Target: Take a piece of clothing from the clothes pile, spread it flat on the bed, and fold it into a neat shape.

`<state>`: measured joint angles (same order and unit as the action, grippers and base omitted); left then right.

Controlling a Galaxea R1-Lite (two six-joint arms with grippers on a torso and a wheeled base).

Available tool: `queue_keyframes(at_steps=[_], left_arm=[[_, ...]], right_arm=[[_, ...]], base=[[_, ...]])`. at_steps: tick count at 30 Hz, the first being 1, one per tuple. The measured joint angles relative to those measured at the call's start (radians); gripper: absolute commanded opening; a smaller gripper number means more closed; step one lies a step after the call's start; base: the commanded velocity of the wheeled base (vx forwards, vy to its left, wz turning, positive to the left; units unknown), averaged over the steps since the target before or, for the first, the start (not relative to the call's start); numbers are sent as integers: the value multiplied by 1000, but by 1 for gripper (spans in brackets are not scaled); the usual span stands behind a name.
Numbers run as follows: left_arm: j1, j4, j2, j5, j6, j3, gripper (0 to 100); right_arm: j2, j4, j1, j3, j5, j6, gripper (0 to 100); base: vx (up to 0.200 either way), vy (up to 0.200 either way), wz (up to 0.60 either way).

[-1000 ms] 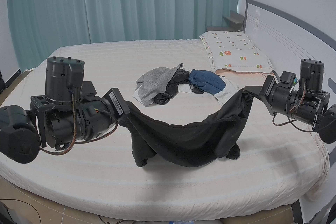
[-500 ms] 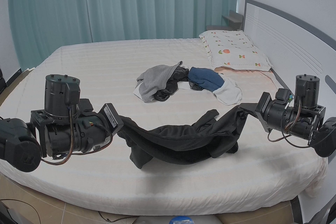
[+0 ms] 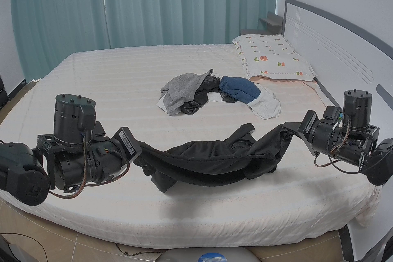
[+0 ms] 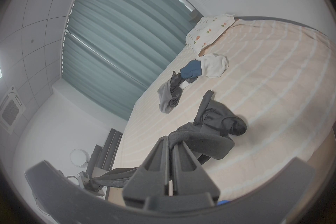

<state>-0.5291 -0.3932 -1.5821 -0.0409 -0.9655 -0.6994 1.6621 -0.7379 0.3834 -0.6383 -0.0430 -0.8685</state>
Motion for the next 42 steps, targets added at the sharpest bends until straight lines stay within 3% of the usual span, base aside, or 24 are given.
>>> queue_keyframes(at_steps=[16,42], left_arm=[[3,13,81,-3,-3,0,0],[45,52,182,20,-4,24,0]], right_arm=[[-44,-51,67,12,92,2,0],[-54,-110,54,38,78,-13,0]], base=[[0,200,0],[0,200,0]])
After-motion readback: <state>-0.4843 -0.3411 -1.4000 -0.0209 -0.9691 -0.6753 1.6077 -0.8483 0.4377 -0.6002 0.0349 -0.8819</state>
